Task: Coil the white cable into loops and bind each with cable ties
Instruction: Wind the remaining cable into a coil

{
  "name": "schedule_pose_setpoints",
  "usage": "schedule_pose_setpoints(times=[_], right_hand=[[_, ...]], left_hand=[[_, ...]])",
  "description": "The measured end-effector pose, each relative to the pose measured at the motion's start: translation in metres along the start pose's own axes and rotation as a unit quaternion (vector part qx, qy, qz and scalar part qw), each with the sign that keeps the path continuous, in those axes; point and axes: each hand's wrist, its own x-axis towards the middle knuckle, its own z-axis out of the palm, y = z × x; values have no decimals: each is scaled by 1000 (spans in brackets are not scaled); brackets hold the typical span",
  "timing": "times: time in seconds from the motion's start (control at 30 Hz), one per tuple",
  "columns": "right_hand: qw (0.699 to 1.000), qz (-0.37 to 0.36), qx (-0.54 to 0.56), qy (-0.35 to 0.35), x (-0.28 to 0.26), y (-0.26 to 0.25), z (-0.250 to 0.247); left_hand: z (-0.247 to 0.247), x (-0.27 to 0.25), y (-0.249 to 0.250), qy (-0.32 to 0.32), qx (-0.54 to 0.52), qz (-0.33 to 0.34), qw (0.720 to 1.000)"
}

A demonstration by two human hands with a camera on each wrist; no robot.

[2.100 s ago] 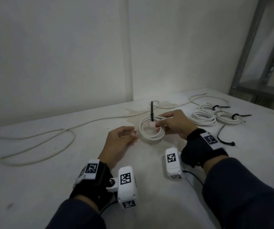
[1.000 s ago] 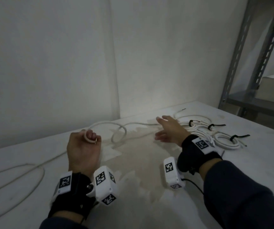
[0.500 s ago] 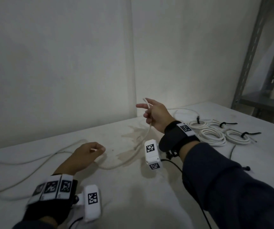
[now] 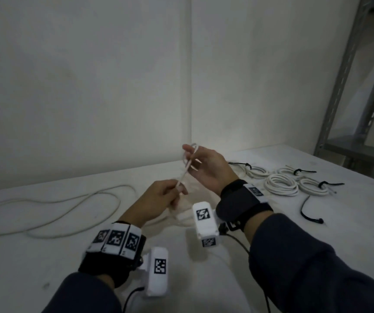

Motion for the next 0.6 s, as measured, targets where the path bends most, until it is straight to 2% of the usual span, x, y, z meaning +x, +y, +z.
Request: schedule_pose_setpoints(times=[0.03,0.1,0.17,0.23,0.3,0.37,0.4,0.47,0.53,0.6], right_hand=[[999,14,28,29,-4,-2,-4],[994,35,51,87,-13,-3,-17],[987,49,64,139,-18,1,-33],[977,79,77,185,-21,9,-48],[966,103,30,234,-27,16,-56],[947,105,-96,288,-35,22,-57],[936,101,-156,300,-38,25,-56],[934,99,-226,258,-45,32,-51],[946,76,-263,172,-48,38,-44],[959,40,-262,100,-51,38,-35]], left_hand=[[-9,-5,-4,13,60,-4,998],[-30,-21,-7,26,215,-37,976],[-56,-38,-11,6,317,-104,943],[-78,-55,-22,-1,366,-192,911],[-93,-68,-38,43,397,-241,884],[-97,-81,-44,73,424,-261,864],[-97,-85,-45,83,426,-272,859],[-92,-90,-47,96,373,-304,871],[-85,-89,-48,118,262,-321,902],[-77,-86,-48,171,78,-310,932]])
